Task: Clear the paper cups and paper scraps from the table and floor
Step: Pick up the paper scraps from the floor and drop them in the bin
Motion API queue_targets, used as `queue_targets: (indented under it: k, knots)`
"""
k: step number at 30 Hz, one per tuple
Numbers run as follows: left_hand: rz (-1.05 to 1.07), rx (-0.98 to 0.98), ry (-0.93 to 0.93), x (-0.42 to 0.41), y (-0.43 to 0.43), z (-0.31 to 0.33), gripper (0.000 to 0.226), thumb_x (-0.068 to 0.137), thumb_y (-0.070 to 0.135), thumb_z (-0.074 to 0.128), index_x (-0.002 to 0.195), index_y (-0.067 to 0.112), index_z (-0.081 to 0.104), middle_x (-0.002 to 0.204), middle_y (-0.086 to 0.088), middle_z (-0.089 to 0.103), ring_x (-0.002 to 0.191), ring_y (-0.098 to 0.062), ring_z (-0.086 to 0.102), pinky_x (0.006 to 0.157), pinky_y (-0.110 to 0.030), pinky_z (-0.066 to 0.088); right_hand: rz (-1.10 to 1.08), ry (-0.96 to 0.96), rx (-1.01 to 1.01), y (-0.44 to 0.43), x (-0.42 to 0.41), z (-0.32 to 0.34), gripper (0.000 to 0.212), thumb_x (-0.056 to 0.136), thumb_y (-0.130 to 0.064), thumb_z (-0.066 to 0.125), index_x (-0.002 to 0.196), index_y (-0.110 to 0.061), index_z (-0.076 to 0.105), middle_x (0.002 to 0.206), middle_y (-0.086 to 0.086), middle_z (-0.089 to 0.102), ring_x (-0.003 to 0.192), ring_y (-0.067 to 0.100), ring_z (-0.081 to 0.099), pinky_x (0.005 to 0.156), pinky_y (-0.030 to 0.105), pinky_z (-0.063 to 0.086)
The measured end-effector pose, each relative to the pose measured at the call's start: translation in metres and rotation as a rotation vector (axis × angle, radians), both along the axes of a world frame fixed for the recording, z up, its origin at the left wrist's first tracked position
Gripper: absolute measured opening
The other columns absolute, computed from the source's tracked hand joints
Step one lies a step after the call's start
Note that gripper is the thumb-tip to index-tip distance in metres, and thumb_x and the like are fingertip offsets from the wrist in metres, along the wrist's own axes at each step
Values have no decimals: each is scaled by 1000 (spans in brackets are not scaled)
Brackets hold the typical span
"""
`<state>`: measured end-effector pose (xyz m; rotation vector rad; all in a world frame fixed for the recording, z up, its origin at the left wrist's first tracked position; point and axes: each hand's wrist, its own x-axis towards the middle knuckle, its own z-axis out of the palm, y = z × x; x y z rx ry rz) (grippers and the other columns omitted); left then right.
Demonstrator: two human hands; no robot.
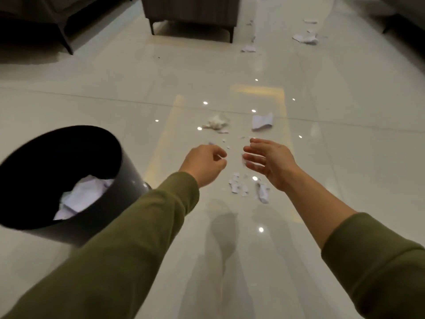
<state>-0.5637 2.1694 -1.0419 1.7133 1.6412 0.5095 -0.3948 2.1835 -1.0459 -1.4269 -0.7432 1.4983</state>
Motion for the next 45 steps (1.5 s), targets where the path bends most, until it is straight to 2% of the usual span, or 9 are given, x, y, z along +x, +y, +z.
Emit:
queue_targets:
  k: [5, 12, 19, 24, 28, 33, 38, 42, 45]
  knots:
    - [-14, -117, -38, 45, -8, -63, 28, 91, 25, 55, 117, 20, 61, 110, 0, 65, 94, -13, 59, 87, -23, 45, -106, -26, -89, -24, 56, -53, 13, 88, -8, 59, 100, -12, 62, 89, 9, 70, 76, 20, 70, 62, 28, 56]
    - [153, -175, 54, 62, -11, -141, 42, 89, 31, 58, 129, 20, 52, 122, -3, 61, 104, -21, 58, 94, -32, 44, -209, -127, -244, -66, 103, -125, 12, 88, -14, 62, 100, -13, 63, 91, 8, 69, 81, 20, 69, 64, 28, 55]
    - [68, -209, 187, 64, 0, -192, 106, 72, 62, 64, 148, 31, -3, 158, 5, -7, 145, -19, -5, 115, -40, 14, -407, -351, -165, -53, 133, -159, 25, 84, -13, 66, 108, -12, 65, 95, 2, 68, 80, 10, 64, 76, 25, 55]
    - [-25, -164, 221, 88, 9, -214, 112, 69, 64, 65, 147, 34, -10, 156, 5, -19, 143, -17, -19, 114, -36, 0, -397, -563, -120, -30, 151, -172, 46, 80, -18, 70, 125, -17, 58, 127, -1, 57, 111, 11, 54, 97, 24, 40]
    - [-112, -115, 256, 111, 18, -221, 100, 81, 57, 58, 147, 30, -12, 155, -4, -23, 141, -21, -24, 108, -31, -12, -204, -803, -129, -21, 158, -188, 67, 84, -30, 65, 143, -25, 34, 157, -4, 14, 144, 13, 10, 114, 33, 15]
    - [-358, -48, 298, 131, 17, -218, 77, 93, 50, 42, 148, 29, -7, 156, -3, -22, 141, -20, -24, 107, -28, -15, 155, -999, -123, -13, 126, -207, 56, 95, -38, 44, 147, -24, 26, 159, 2, 2, 146, 17, -8, 114, 35, -12]
    - [-386, 27, 328, 115, 0, -205, 69, 94, 53, 34, 148, 33, -5, 157, 5, -16, 142, -12, -18, 108, -25, -13, 296, -834, -9, -17, 91, -204, 45, 98, -37, 38, 141, -26, 38, 159, -2, 9, 146, 13, -2, 114, 32, -11]
    - [-574, 131, 432, 95, -29, -189, 65, 95, 50, 23, 149, 21, 3, 158, -3, -8, 143, -15, -15, 115, -29, -8, -163, -693, -3, -31, 123, -184, 38, 96, -24, 46, 133, -19, 50, 152, -2, 32, 140, 11, 28, 115, 25, 19]
    - [-997, 342, 388, 95, -79, -190, 56, 94, 44, 32, 140, 14, 41, 149, -15, 32, 139, -31, 26, 112, -51, 24, -502, -711, -72, -60, 165, -179, 37, 96, -19, 44, 132, -12, 52, 147, 2, 41, 136, 11, 35, 108, 16, 21]
